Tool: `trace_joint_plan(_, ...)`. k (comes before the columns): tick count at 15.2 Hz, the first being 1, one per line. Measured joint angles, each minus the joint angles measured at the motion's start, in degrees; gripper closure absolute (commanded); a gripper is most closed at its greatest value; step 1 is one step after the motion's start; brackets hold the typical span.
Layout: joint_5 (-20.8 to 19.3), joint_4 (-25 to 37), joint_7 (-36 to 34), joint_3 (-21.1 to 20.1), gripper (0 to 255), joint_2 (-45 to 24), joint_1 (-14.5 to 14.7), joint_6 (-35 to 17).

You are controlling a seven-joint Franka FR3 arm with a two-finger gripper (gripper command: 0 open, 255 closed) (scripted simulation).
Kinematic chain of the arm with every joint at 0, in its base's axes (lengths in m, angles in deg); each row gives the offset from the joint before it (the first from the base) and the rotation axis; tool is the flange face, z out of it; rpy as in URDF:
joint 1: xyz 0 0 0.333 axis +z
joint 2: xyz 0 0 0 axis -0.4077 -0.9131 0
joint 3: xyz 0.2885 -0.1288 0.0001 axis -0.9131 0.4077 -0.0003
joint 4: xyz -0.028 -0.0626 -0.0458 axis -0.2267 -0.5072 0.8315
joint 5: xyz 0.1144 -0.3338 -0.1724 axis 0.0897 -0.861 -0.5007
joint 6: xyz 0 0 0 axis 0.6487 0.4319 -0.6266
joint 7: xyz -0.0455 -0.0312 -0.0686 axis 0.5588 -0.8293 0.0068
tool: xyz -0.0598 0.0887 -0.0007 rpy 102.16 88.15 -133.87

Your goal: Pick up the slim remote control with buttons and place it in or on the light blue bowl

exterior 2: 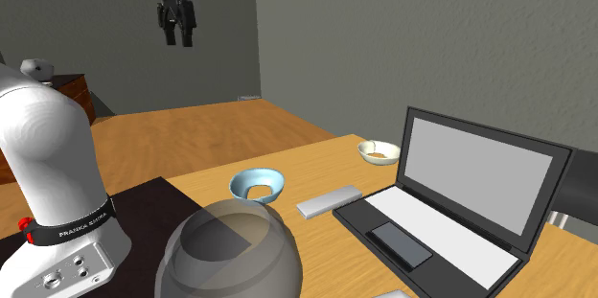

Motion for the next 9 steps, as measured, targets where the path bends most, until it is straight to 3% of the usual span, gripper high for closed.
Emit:
trace_joint_plan(3, -0.6, -1.5, 0.6, 0.7, 0, -0.3, -0.5, -1.8)
trace_joint_plan(9, -3.1, -6.3, 2.9, 3.7, 0, -5.3, -3.0, -11.6)
